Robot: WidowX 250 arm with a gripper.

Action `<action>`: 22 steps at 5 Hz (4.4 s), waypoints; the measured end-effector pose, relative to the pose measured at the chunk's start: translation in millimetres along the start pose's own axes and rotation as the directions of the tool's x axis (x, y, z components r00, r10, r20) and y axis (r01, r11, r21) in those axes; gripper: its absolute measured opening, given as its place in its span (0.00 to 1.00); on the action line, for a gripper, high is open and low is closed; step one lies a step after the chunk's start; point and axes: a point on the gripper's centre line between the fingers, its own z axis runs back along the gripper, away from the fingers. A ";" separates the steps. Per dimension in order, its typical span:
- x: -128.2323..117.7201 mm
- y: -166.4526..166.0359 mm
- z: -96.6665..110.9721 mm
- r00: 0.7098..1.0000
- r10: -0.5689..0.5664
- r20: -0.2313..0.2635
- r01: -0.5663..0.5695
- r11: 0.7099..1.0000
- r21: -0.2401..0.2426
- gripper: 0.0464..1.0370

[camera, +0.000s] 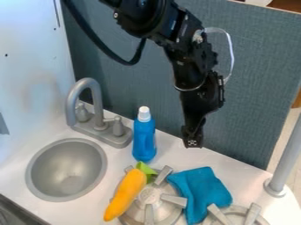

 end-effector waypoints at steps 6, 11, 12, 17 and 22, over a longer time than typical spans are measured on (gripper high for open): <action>-19.9 9.5 -96.4 0.879 0.457 -0.137 -0.465 0.885 -0.030 0.96; 3.3 -27.7 -144.9 0.827 0.543 -0.145 -0.557 0.826 -0.087 0.96; 6.9 -24.6 -153.9 0.833 0.533 -0.151 -0.546 0.835 -0.064 0.96; 4.6 29.5 -185.9 0.758 0.623 -0.193 -0.630 0.776 0.026 0.96; -22.2 39.6 -183.7 0.693 0.693 -0.202 -0.701 0.712 0.036 0.96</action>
